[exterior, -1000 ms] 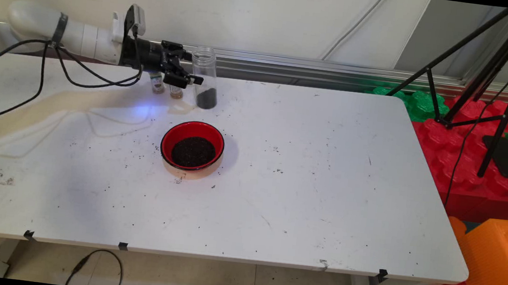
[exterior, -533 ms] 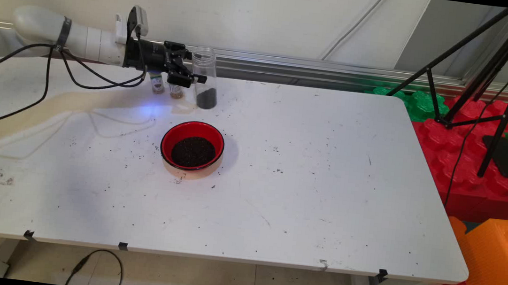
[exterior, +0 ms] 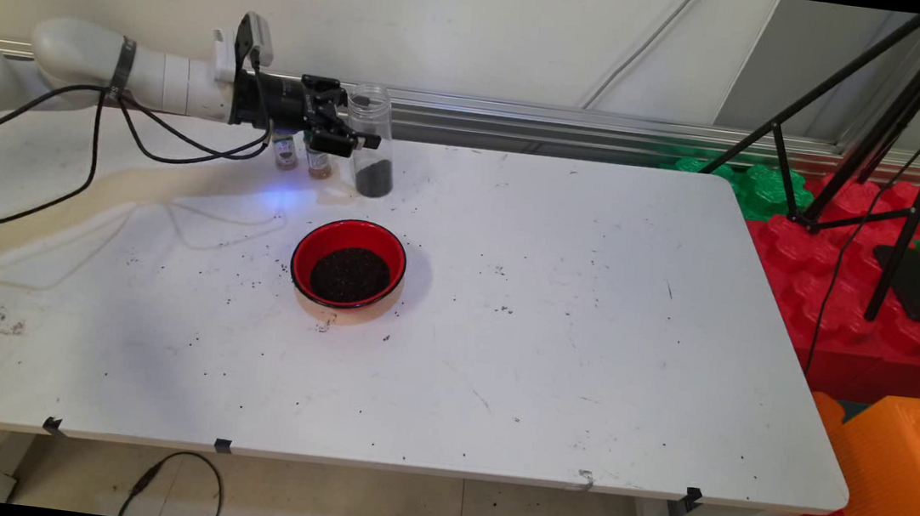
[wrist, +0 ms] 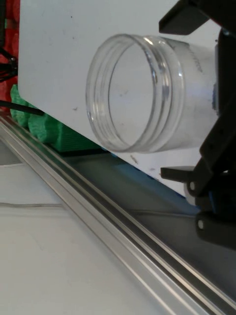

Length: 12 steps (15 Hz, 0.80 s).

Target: Pick up the black seasoning powder from the table

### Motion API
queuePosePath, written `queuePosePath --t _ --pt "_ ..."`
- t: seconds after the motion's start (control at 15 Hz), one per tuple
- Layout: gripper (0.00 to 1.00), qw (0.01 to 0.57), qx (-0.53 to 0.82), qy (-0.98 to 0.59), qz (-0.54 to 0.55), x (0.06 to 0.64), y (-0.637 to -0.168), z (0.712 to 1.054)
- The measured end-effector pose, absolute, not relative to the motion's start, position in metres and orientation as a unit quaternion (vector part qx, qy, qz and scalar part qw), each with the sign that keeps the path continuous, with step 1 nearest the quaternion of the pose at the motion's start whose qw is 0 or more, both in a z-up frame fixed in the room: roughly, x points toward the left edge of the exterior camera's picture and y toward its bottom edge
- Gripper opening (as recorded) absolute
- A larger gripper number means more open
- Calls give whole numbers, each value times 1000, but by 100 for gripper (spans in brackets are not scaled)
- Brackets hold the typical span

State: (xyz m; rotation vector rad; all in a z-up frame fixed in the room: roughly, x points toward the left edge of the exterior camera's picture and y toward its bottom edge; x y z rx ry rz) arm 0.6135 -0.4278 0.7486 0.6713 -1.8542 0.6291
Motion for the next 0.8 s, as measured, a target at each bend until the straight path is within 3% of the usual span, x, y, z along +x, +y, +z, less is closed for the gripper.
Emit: queuePosePath --t 0.73,0.8 --pt "100 523 278 -761 265 609 -432 743" --pt "0 524 277 -761 265 609 -432 743"
